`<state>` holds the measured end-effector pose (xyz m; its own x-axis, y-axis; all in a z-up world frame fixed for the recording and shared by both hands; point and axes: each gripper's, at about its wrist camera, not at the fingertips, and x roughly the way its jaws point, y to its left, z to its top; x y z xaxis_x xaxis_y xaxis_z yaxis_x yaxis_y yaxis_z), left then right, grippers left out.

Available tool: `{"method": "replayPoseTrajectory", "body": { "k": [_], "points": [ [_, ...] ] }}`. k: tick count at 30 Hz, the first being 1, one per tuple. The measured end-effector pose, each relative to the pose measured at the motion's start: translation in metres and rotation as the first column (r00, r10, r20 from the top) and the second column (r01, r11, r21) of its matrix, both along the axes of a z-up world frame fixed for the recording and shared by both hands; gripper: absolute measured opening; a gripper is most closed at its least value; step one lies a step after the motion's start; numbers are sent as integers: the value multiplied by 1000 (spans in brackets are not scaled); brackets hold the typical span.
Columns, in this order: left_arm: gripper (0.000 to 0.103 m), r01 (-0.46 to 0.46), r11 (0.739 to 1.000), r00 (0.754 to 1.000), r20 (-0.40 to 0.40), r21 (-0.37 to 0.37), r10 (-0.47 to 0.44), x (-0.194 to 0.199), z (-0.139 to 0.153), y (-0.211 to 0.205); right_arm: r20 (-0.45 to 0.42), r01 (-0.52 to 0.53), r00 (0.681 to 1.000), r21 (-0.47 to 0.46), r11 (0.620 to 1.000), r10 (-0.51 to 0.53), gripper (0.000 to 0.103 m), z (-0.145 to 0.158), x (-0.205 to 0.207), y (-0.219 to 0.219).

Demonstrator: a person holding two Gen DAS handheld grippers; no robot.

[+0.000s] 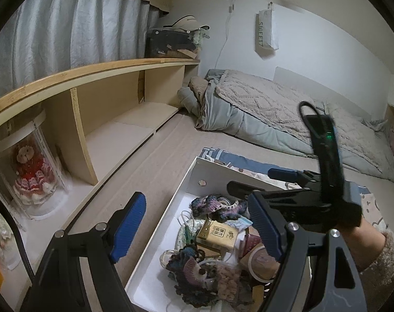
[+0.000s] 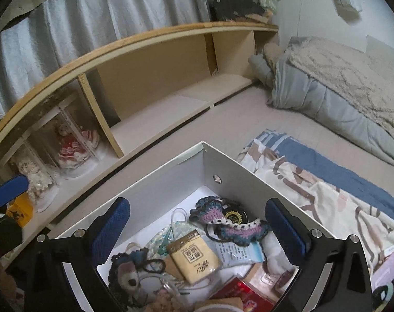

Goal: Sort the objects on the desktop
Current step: 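Withdraw both tools from the box back over the blanket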

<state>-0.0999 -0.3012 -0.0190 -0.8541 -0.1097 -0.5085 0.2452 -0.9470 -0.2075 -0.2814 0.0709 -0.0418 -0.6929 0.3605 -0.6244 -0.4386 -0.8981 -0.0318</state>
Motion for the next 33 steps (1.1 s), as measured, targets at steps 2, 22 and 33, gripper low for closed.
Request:
{"method": "replayPoseTrajectory", "body": {
  "k": [2, 22, 33],
  "points": [
    [87, -2, 1000, 1000, -5, -4, 2, 2, 2, 2, -9, -4, 1000, 8, 1000, 4, 103, 5, 7, -4],
    [102, -20, 999, 999, -38, -31, 19, 30, 29, 28, -79, 2, 997, 95, 995, 5, 103, 58, 82, -50],
    [102, 6, 1000, 998, -69, -9, -7, 52, 51, 53, -102, 16, 995, 133, 991, -3, 103, 86, 134, -76]
  ]
}}
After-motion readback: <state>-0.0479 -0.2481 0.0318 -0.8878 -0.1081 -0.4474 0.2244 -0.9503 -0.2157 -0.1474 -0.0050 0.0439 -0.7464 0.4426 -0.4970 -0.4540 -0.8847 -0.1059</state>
